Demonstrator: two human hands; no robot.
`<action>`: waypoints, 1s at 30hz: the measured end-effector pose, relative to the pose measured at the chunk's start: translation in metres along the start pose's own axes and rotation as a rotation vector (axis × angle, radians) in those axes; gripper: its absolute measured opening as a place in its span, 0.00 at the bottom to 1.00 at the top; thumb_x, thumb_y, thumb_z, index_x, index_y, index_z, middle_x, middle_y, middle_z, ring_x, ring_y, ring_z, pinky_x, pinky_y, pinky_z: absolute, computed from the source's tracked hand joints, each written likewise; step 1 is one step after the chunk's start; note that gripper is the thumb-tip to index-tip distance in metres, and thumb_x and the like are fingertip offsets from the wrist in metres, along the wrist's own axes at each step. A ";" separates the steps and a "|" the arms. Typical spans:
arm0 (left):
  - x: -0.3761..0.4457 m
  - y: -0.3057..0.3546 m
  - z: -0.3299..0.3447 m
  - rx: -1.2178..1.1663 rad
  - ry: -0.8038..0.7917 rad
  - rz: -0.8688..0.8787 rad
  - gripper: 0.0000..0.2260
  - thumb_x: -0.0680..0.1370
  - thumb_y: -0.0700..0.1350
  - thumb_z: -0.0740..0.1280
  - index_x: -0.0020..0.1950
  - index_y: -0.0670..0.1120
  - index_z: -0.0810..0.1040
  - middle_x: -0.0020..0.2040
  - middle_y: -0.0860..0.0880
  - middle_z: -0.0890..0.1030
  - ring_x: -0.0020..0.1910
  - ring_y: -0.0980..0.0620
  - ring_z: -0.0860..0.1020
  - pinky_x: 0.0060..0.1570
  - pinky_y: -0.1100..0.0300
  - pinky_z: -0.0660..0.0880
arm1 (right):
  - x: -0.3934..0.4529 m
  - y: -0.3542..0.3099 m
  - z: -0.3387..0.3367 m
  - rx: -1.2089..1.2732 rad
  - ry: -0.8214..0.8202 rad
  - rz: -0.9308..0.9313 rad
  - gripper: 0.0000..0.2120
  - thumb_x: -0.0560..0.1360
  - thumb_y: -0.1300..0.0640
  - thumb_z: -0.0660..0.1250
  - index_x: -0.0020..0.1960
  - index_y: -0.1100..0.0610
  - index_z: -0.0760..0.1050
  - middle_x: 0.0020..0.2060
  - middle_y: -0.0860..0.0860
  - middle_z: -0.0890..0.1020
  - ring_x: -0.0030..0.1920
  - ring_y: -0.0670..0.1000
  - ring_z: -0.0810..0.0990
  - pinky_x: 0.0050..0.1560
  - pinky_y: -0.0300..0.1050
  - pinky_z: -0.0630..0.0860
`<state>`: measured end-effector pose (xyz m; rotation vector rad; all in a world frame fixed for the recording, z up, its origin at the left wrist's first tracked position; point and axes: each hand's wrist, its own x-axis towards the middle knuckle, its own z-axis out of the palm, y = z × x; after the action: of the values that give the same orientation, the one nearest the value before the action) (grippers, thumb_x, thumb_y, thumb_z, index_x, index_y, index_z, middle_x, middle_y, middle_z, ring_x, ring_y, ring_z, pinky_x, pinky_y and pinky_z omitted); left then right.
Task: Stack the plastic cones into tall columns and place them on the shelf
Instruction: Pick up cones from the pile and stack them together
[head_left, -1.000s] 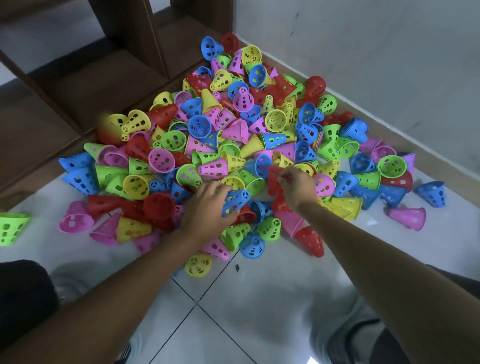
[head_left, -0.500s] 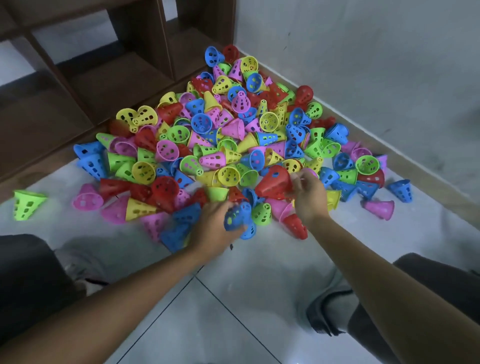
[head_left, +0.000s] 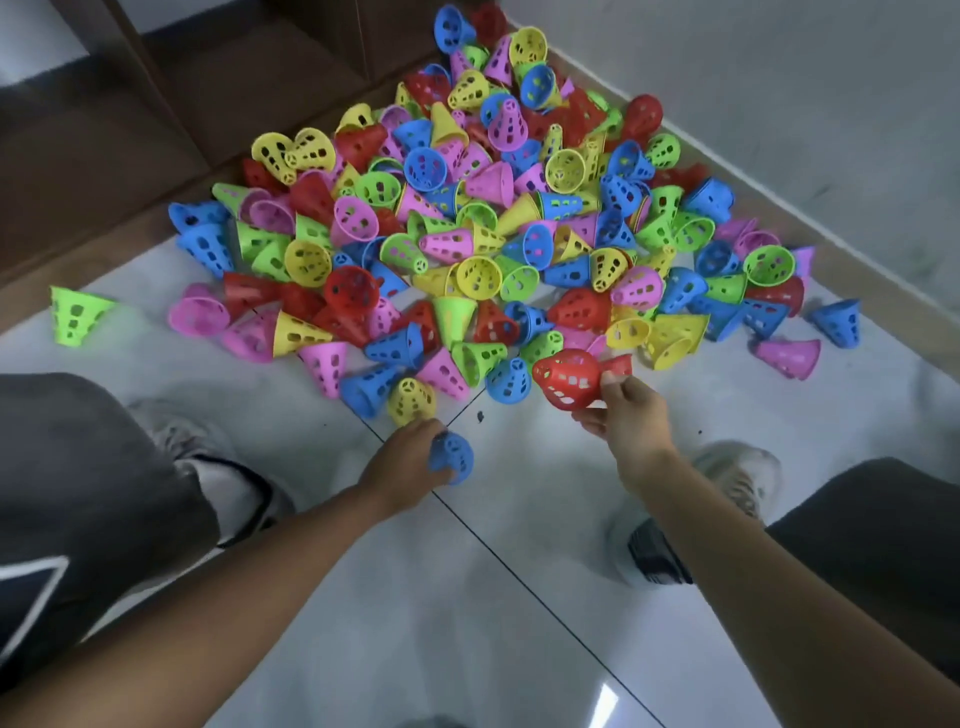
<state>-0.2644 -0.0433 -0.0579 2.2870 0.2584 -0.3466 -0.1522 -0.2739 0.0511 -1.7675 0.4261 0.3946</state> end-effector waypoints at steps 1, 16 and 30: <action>-0.003 -0.002 0.001 -0.005 -0.012 -0.016 0.16 0.70 0.46 0.77 0.54 0.48 0.77 0.52 0.52 0.77 0.51 0.51 0.76 0.52 0.52 0.76 | -0.005 0.007 0.002 0.008 -0.013 0.020 0.10 0.86 0.58 0.55 0.57 0.62 0.73 0.41 0.52 0.80 0.34 0.51 0.82 0.43 0.43 0.81; -0.027 0.033 -0.078 0.260 0.093 0.022 0.17 0.75 0.47 0.75 0.62 0.47 0.75 0.63 0.50 0.77 0.50 0.49 0.78 0.52 0.54 0.77 | -0.051 0.038 0.046 -0.048 -0.299 0.186 0.11 0.85 0.60 0.54 0.57 0.64 0.74 0.44 0.58 0.80 0.33 0.54 0.81 0.39 0.45 0.82; -0.032 0.013 -0.103 0.293 0.143 -0.079 0.14 0.76 0.47 0.73 0.60 0.47 0.75 0.61 0.48 0.77 0.49 0.45 0.79 0.52 0.48 0.78 | -0.030 0.066 0.083 -0.346 -0.271 0.183 0.09 0.83 0.59 0.59 0.47 0.59 0.75 0.48 0.58 0.82 0.42 0.62 0.86 0.30 0.41 0.78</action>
<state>-0.2737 0.0216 0.0286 2.6002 0.3934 -0.2757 -0.2136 -0.2051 -0.0099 -1.9773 0.3399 0.8694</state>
